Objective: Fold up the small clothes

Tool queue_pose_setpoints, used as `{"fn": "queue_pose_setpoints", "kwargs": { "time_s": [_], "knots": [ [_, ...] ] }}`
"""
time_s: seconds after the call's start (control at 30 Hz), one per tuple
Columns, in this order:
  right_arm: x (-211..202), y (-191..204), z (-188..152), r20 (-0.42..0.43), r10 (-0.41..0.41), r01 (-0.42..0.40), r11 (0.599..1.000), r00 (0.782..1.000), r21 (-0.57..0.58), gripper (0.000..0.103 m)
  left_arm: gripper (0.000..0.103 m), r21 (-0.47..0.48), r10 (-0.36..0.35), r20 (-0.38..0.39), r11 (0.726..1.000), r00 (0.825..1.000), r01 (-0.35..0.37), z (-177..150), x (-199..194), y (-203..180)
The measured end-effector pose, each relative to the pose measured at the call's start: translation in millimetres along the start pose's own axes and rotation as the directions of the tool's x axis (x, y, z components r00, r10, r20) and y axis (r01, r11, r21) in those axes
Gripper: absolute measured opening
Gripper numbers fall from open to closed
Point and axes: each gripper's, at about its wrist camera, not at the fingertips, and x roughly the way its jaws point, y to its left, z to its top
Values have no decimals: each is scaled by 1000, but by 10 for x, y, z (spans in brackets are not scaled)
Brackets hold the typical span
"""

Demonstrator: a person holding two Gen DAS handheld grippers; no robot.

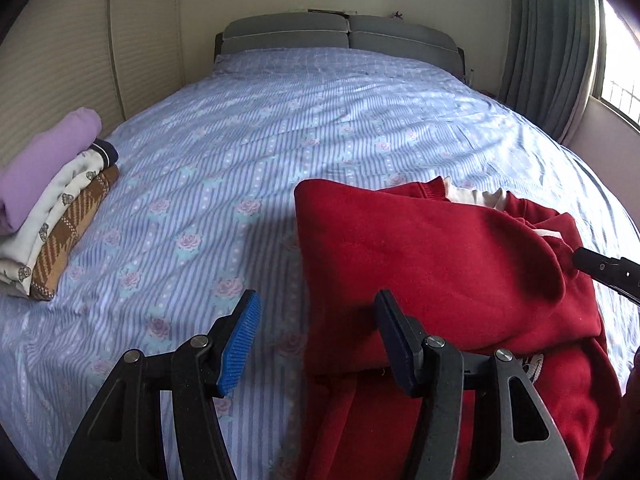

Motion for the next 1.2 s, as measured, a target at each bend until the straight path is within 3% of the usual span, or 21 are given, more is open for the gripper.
{"fn": "queue_pose_setpoints", "kwargs": {
  "time_s": [0.1,0.13,0.17,0.27,0.37,0.47,0.6,0.8,1.1,1.2],
  "knots": [
    [206,-11,-13,-57,15,-14,1000,998,21,38,59,-20,-14,-13,1000,1000,14,-34,64,39],
    [255,-20,-32,-72,25,-23,999,997,29,22,59,-20,-15,-14,1000,1000,15,-41,73,42],
    [277,-34,-57,-75,19,-16,999,997,30,14,59,-19,-16,-13,1000,1000,16,-50,77,38],
    [177,-91,-136,-35,12,-11,999,999,32,9,59,-19,-21,-11,1000,1000,21,-66,68,24],
    [47,-161,-225,-12,6,-5,998,1000,57,8,59,-19,-28,-13,999,1000,28,-90,57,-10],
    [102,-243,-337,-40,-3,6,998,999,64,9,59,-12,-27,-22,1000,999,27,-127,84,-34],
    [78,-485,-351,-34,78,-71,983,996,170,13,59,-19,-24,-31,1000,999,24,-155,95,-26],
    [1,-667,-340,-37,68,-58,972,997,227,15,59,-18,-16,-33,1000,999,16,-155,89,-48],
    [66,-540,-87,-14,87,-82,976,996,201,17,59,-21,-28,-36,999,999,27,-137,69,-67],
    [275,-504,21,-70,109,-96,981,992,170,18,59,-21,-31,-37,999,999,30,-119,72,-87]
  ]
}}
